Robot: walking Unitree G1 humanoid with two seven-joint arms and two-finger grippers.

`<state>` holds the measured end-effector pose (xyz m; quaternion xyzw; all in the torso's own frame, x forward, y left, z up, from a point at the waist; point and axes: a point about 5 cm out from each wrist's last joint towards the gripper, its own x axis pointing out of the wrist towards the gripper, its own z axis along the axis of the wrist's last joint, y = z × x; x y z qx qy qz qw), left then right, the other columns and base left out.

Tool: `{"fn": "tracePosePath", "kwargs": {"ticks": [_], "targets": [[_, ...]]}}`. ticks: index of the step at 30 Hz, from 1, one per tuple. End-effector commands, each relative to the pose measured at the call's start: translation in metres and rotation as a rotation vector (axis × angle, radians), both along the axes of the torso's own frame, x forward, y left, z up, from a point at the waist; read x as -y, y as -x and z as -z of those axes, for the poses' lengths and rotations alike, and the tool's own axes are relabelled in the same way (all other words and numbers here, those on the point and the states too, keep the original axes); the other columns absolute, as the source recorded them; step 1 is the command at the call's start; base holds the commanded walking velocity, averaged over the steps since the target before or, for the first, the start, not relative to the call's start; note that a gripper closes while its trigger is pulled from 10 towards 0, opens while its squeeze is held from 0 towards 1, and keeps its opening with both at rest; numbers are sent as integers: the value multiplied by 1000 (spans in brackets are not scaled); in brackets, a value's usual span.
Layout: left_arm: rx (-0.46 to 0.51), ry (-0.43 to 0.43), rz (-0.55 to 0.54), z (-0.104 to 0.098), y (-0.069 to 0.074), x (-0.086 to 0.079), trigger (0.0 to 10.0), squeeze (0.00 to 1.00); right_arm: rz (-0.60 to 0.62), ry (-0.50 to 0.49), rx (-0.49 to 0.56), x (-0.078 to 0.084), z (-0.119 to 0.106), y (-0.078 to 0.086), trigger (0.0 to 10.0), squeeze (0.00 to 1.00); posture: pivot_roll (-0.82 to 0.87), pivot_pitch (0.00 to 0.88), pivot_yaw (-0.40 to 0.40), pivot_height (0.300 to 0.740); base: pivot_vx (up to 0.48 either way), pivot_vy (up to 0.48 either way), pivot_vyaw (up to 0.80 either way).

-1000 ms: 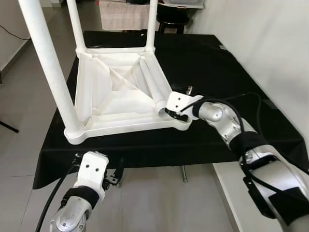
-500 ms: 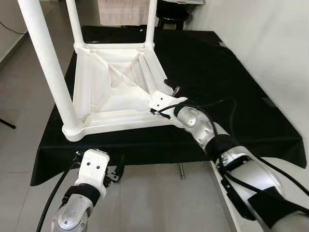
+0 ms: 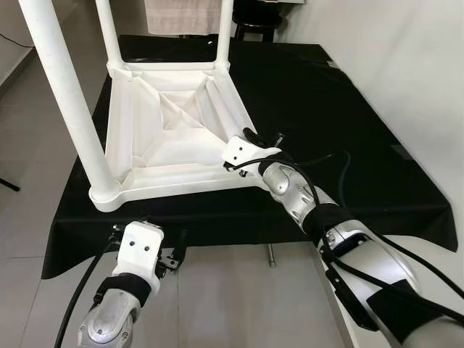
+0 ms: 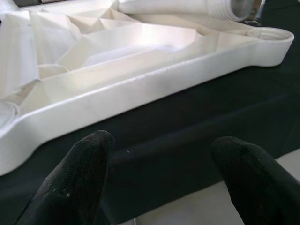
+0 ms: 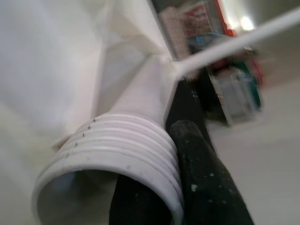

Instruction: Building children table

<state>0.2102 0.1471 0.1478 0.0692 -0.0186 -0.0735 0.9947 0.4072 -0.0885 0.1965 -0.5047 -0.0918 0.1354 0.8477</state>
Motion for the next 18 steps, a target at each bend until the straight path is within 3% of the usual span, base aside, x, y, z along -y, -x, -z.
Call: {"fn": "tracePosePath", "kwargs": {"ticks": [1,6,7,10,11,12,13,14,15,16,18], "targets": [[-19,0,7,3,1,0,10000,0,41,-17,-35,15,7,0,0,0,-223,140,-118,740,0,0,0],[-18,-14,16,3,-3,-1,10000,0,82,-47,-56,32,11,-1,0,0,-225,126,-110,740,0,0,0],[-17,-18,15,3,-5,-3,10000,0,95,-76,-46,42,7,-1,0,0,-229,119,-109,740,0,0,0],[-15,-20,13,3,-8,-5,10000,0,85,-145,-32,50,0,-1,0,0,-233,111,-101,740,0,0,0],[-7,-24,11,0,-13,-8,10000,0,68,-231,-8,55,-11,-2,0,0,-228,93,-97,740,0,0,0],[-7,-24,11,0,-13,-8,10000,0,68,-231,-8,55,-11,-2,0,0,-228,93,-97,740,0,0,0],[10,7,7,-5,-20,-12,10000,0,64,-356,16,62,-22,-2,0,0,-230,76,-88,740,0,0,0],[10,7,7,-5,-20,-12,10000,0,64,-356,16,62,-22,-2,0,0,-230,76,-88,740,0,0,0],[32,42,8,-13,-28,-15,10000,0,58,-477,42,69,-33,-2,0,0,-232,64,-82,740,0,0,0],[32,42,8,-13,-28,-15,10000,0,58,-477,42,69,-33,-2,0,0,-232,64,-82,740,0,0,0],[80,131,12,-29,-43,-20,10000,0,45,-727,79,85,-53,0,0,0,-242,45,-69,740,0,0,0]]}}
